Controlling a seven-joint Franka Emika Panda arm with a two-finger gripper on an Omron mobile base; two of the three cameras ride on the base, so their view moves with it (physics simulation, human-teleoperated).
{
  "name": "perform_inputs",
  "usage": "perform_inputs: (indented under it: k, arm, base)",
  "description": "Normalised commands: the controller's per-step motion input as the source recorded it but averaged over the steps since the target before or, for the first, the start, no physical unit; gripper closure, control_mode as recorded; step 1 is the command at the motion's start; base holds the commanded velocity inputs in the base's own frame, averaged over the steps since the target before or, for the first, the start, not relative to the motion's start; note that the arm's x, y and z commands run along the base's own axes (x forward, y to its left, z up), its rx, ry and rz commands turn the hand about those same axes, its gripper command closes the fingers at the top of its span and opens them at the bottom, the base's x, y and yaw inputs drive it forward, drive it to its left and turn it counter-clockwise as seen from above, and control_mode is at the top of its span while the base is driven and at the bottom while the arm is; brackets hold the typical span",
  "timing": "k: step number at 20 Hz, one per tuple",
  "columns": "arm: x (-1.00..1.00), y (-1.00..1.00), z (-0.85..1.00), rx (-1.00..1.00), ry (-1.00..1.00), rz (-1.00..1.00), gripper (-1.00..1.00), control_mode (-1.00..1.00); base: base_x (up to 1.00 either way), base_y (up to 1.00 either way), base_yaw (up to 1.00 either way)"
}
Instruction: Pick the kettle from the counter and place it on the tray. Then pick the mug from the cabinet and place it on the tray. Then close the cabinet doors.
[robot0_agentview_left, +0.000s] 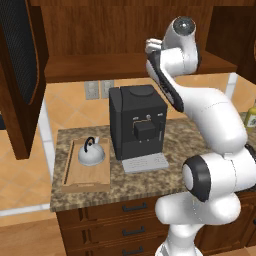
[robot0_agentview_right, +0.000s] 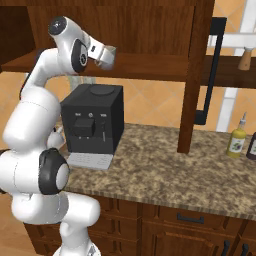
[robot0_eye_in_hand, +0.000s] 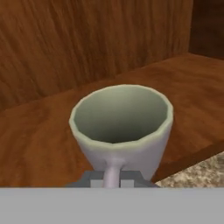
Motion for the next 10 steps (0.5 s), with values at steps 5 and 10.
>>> perform_inputs:
  k: [5,10]
  arm:
    - [-1.0,0.0,0.0,0.0,0.0,0.53,1.0,-1.0]
    - [-1.0,0.03,0.0,-0.03,0.0,0.72,1.0,-1.0]
  base:
    - [0.0,0.0,0.0]
    - [0.0,0.0,0.0]
